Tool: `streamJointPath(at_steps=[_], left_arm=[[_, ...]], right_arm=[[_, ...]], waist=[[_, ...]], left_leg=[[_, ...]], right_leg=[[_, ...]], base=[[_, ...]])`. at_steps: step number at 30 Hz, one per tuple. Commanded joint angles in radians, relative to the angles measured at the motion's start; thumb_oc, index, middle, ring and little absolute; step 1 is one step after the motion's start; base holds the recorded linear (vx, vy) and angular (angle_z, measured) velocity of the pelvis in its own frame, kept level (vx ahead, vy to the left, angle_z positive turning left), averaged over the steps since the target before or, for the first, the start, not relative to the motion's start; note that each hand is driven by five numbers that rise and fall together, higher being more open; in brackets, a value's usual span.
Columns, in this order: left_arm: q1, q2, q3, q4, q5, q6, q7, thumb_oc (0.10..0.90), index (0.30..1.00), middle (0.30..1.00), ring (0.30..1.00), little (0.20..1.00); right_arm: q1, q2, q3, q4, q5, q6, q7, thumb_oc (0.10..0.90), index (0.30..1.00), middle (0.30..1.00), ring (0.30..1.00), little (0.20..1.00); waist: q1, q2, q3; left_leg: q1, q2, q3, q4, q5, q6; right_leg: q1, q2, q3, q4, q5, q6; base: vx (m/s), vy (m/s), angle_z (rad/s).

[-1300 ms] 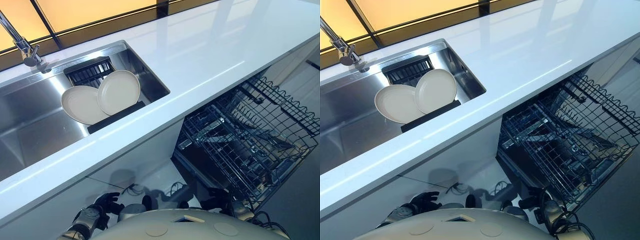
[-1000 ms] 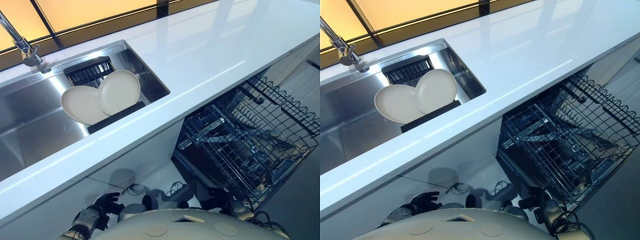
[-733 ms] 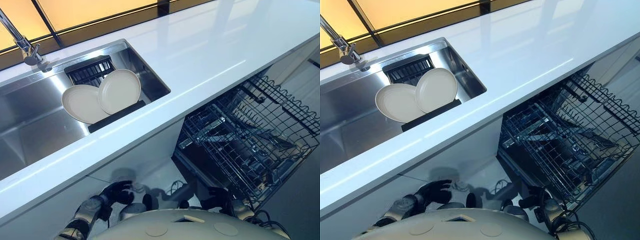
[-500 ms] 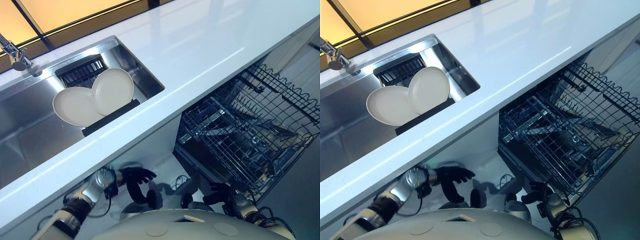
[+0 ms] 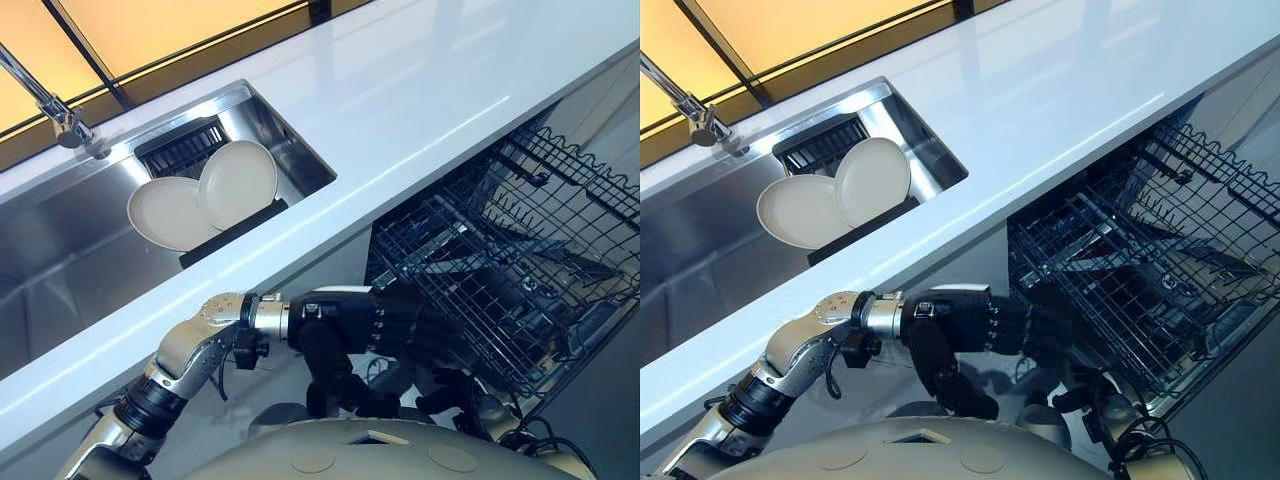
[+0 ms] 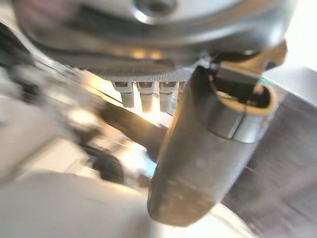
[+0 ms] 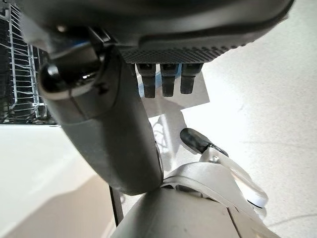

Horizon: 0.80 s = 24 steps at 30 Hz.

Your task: Pick up plates and place into dishwasher.

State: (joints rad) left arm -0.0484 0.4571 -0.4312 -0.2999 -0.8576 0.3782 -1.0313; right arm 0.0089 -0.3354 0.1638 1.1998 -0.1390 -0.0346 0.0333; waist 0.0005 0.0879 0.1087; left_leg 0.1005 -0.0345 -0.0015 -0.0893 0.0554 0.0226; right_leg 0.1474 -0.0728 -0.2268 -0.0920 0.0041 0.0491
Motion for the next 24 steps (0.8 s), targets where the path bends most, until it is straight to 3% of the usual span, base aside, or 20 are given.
streamJointPath(at_steps=[1, 5, 8, 11, 12, 13, 14, 17, 20, 24], left_arm=[[-0.038, -0.111, 0.033, -0.080, -0.314, -0.093, -0.095, 0.800, 0.900, 0.900, 0.900, 0.900], [-0.037, -0.209, 0.001, -0.079, -0.435, -0.107, -0.133, 0.800, 0.900, 0.900, 0.900, 0.900], [-0.061, -0.240, -0.010, -0.097, -0.488, -0.176, -0.094, 0.800, 0.900, 0.900, 0.900, 0.900], [-0.093, -0.247, 0.017, -0.122, -0.503, -0.346, 0.053, 0.800, 0.900, 0.900, 0.900, 0.900], [-0.096, -0.243, 0.023, -0.125, -0.500, -0.368, 0.077, 0.800, 0.900, 0.900, 0.900, 0.900], [-0.108, -0.218, 0.067, -0.136, -0.440, -0.509, 0.205, 0.800, 0.900, 0.900, 0.900, 0.900], [-0.110, -0.196, 0.101, -0.135, -0.385, -0.601, 0.292, 0.800, 0.900, 0.900, 0.900, 0.900], [-0.102, -0.128, 0.222, -0.102, -0.107, -0.814, 0.561, 0.800, 0.900, 0.900, 0.900, 0.900], [-0.106, -0.069, 0.338, -0.095, 0.107, -0.841, 0.749, 0.800, 0.900, 0.900, 0.900, 0.900], [-0.154, 0.023, 0.456, -0.082, 0.360, -0.772, 1.020, 0.800, 0.900, 0.900, 0.900, 0.900]], right_arm=[[0.016, 0.014, 0.055, 0.062, -0.008, -0.027, -0.005, 0.800, 0.900, 0.900, 0.900, 0.900], [-0.007, 0.034, 0.082, 0.074, 0.001, -0.014, -0.010, 0.800, 0.900, 0.900, 0.900, 0.900], [-0.021, 0.046, 0.098, 0.086, 0.008, -0.009, -0.016, 0.800, 0.900, 0.900, 0.900, 0.900], [-0.027, 0.053, 0.110, 0.093, 0.004, -0.009, -0.020, 0.800, 0.900, 0.900, 0.900, 0.900], [-0.027, 0.053, 0.111, 0.093, 0.004, -0.009, -0.020, 0.800, 0.900, 0.900, 0.900, 0.900], [-0.022, 0.054, 0.112, 0.088, 0.003, -0.007, -0.022, 0.800, 0.900, 0.900, 0.900, 0.900], [-0.015, 0.051, 0.108, 0.082, -0.001, -0.008, -0.021, 0.800, 0.900, 0.900, 0.900, 0.900], [0.008, 0.042, 0.089, 0.083, -0.003, -0.024, -0.025, 0.800, 0.900, 0.900, 0.900, 0.900], [0.024, 0.038, 0.070, 0.094, -0.007, -0.038, -0.024, 0.800, 0.900, 0.900, 0.900, 0.900], [0.037, 0.034, 0.056, 0.112, -0.022, -0.048, -0.014, 0.800, 0.900, 0.900, 0.900, 0.900]], waist=[[0.025, -0.006, -0.020], [0.030, -0.015, -0.018], [0.032, -0.019, -0.018], [0.036, -0.023, -0.019], [0.037, -0.023, -0.019], [0.041, -0.025, -0.020], [0.043, -0.026, -0.019], [0.058, -0.027, -0.020], [0.069, -0.030, -0.028], [0.072, -0.033, -0.043]], left_leg=[[0.013, -0.007, 0.027, 0.034, -0.138, -0.023], [0.015, -0.002, 0.023, 0.032, -0.136, -0.029], [0.016, 0.003, 0.022, 0.030, -0.134, -0.032], [0.014, 0.009, 0.022, 0.030, -0.132, -0.037], [0.014, 0.009, 0.022, 0.030, -0.132, -0.038], [0.012, 0.012, 0.021, 0.030, -0.129, -0.041], [0.009, 0.012, 0.020, 0.033, -0.128, -0.042], [0.000, 0.011, 0.012, 0.043, -0.126, -0.045], [-0.006, 0.008, 0.005, 0.051, -0.127, -0.044], [-0.008, 0.003, 0.000, 0.061, -0.131, -0.042]], right_leg=[[-0.039, 0.058, 0.007, 0.087, -0.114, -0.003], [-0.037, 0.061, 0.000, 0.090, -0.118, -0.010], [-0.037, 0.063, -0.004, 0.090, -0.119, -0.014], [-0.036, 0.068, -0.004, 0.087, -0.120, -0.019], [-0.035, 0.068, -0.004, 0.087, -0.120, -0.019], [-0.034, 0.070, -0.005, 0.085, -0.120, -0.022], [-0.033, 0.069, -0.007, 0.084, -0.120, -0.023], [-0.030, 0.068, -0.016, 0.082, -0.125, -0.025], [-0.029, 0.067, -0.020, 0.085, -0.133, -0.028], [-0.031, 0.065, -0.019, 0.096, -0.145, -0.031]], base=[[0.00, -0.051, 0.10], [-0.01, -0.050, 0.05], [-0.01, -0.043, 0.02], [0.00, -0.026, 0.02], [0.00, 0.000, 0.00], [0.00, 0.000, 0.00], [0.00, 0.000, 0.00], [0.00, 0.000, 0.00], [0.01, 0.007, 0.01], [0.06, 0.041, 0.06]])
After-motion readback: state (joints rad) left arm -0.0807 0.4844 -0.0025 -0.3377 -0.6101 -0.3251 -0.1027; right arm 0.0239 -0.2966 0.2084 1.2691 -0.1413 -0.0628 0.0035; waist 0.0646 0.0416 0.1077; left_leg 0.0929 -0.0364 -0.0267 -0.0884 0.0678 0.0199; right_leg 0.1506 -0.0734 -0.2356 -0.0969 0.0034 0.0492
